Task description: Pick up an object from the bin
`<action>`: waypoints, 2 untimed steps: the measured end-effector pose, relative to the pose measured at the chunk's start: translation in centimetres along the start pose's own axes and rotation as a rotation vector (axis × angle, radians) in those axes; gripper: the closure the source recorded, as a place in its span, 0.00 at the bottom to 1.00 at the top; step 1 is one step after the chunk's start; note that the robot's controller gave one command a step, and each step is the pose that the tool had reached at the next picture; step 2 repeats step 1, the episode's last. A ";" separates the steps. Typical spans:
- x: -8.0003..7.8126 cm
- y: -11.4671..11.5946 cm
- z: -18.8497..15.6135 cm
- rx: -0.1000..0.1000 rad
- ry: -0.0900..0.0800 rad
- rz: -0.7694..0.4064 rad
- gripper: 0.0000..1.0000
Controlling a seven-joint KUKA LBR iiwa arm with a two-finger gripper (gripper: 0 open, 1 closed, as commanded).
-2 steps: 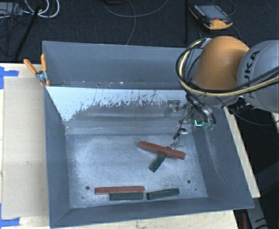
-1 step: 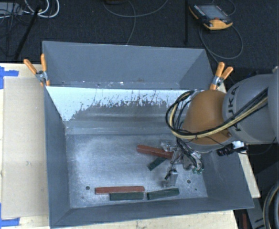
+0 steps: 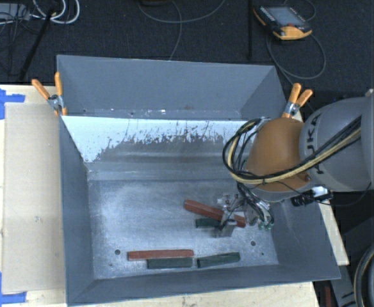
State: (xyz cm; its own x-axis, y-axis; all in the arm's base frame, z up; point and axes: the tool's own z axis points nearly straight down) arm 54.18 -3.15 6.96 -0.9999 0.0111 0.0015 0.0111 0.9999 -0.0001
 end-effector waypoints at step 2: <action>0.7 -0.1 -16.4 0.000 -0.010 0.018 1.00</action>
Offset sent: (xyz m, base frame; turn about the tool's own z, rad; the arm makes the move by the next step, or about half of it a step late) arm -0.0088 -0.0021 0.1601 0.0229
